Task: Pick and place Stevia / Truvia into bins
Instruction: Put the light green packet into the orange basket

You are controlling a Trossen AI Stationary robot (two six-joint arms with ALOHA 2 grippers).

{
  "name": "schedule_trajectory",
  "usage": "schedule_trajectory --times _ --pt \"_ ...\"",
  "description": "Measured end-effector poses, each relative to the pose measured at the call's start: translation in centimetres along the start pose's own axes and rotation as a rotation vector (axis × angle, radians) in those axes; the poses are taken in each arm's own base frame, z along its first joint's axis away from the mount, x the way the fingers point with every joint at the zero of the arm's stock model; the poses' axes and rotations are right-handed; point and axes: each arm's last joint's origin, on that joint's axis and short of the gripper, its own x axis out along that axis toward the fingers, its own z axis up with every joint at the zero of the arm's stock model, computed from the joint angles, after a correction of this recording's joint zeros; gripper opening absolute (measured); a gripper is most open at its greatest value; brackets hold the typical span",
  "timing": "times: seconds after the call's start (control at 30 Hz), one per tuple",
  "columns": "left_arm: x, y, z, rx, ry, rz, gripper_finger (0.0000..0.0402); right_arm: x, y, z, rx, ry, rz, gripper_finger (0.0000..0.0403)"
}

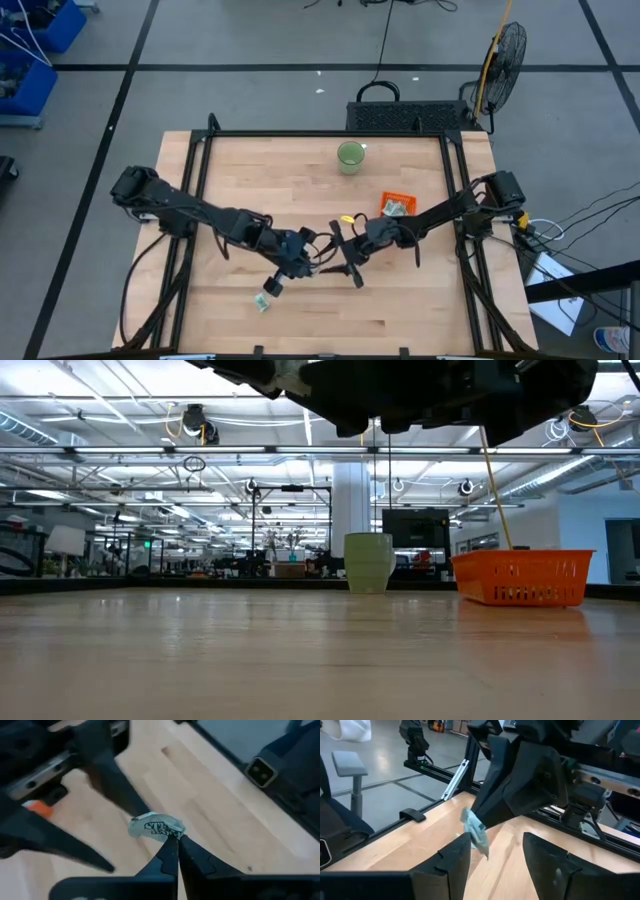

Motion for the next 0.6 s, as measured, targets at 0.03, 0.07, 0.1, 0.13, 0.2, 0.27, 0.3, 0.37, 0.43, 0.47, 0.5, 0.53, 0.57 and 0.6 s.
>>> schedule_trajectory --times 0.03,0.07,0.1,0.13,0.2,0.27,0.3,0.37,0.43,0.47,0.5,0.53,0.57,0.6 --pt "-0.02 0.16 -0.01 -0.005 0.000 0.011 0.0012 0.00 0.01 0.00 0.000 0.000 0.003 0.0174" --pt "-0.04 0.33 -0.04 -0.008 -0.001 0.018 0.0015 0.00 0.05 0.01 0.000 -0.004 0.018 0.0174" --pt "-0.06 0.49 -0.01 -0.009 -0.007 0.022 0.0017 0.00 0.09 0.02 0.000 -0.007 0.029 0.0174" --pt "-0.08 0.63 0.02 -0.009 -0.014 0.024 0.0018 -0.01 0.13 0.02 0.000 -0.009 0.039 0.0174" --pt "-0.11 0.81 0.03 -0.010 -0.020 0.026 0.0014 0.00 0.17 0.03 0.003 -0.011 0.047 0.0173" --pt "-0.11 0.81 0.03 -0.015 -0.020 0.024 0.0006 -0.01 0.12 0.02 0.014 -0.011 0.045 0.0170" --pt "-0.11 0.81 0.03 -0.020 -0.020 0.024 0.0005 -0.01 0.10 0.04 0.016 -0.013 0.044 0.0168" --pt "-0.11 0.82 0.06 -0.036 -0.023 0.028 0.0008 -0.04 -0.10 0.03 0.017 -0.016 0.038 0.0160" --pt "-0.12 0.87 0.10 -0.054 -0.025 0.040 0.0017 -0.07 -0.29 -0.02 0.019 -0.015 0.032 0.0148" --pt "-0.12 0.89 0.09 -0.062 -0.023 0.047 0.0020 -0.09 -0.34 -0.04 0.020 -0.014 0.031 0.0141" --pt "-0.12 0.91 0.09 -0.064 -0.022 0.053 0.0022 -0.11 -0.40 -0.07 0.020 -0.013 0.029 0.0132" --pt "-0.12 0.91 0.07 -0.065 -0.020 0.057 0.0023 -0.12 -0.47 -0.08 0.021 -0.013 0.027 0.0122" --pt "-0.12 0.92 0.07 -0.066 -0.019 0.059 0.0023 -0.12 -0.50 -0.10 0.021 -0.012 0.026 0.0111" --pt "-0.12 0.94 0.07 -0.067 -0.018 0.064 0.0023 -0.12 -0.50 -0.11 0.021 -0.012 0.027 0.0099"
